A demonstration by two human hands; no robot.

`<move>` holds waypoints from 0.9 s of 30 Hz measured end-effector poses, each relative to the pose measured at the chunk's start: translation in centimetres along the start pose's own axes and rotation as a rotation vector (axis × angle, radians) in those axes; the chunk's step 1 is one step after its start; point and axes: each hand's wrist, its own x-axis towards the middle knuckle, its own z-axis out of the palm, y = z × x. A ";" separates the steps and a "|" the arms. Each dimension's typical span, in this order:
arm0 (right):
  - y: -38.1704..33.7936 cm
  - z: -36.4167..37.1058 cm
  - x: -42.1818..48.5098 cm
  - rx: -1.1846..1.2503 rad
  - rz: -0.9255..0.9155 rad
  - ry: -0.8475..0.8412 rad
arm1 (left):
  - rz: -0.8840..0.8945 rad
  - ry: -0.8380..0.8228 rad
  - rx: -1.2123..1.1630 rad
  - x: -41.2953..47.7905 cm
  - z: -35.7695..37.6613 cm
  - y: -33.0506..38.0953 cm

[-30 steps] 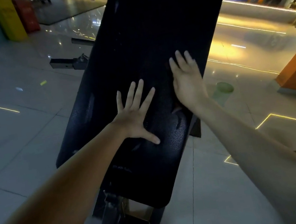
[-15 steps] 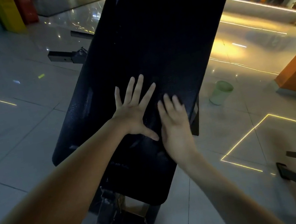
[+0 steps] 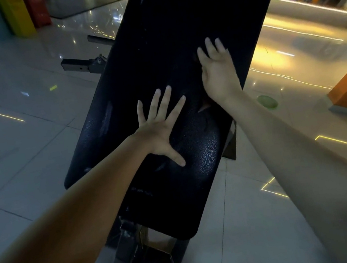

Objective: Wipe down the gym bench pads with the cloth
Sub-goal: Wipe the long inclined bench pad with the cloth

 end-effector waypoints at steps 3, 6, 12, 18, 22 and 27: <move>-1.4 0.2 -1.0 0.012 0.045 0.031 | -0.008 0.007 -0.008 0.0 0.0 0.1; -3.7 1.2 -5.6 0.022 0.021 0.026 | -0.023 0.008 -0.008 -0.2 -0.3 0.3; -7.7 3.5 -18.1 0.155 -0.079 -0.035 | -0.035 0.036 -0.083 -1.9 1.1 0.5; -7.5 3.5 -22.8 0.121 -0.383 -0.155 | 0.000 -0.020 0.006 -4.7 2.8 -1.1; -3.8 1.5 -17.1 0.060 -0.430 -0.115 | -0.032 -0.048 0.012 -4.9 2.9 -0.5; -0.1 -0.1 -8.6 0.030 -0.133 -0.072 | -0.045 -0.048 0.046 -4.8 3.1 -0.3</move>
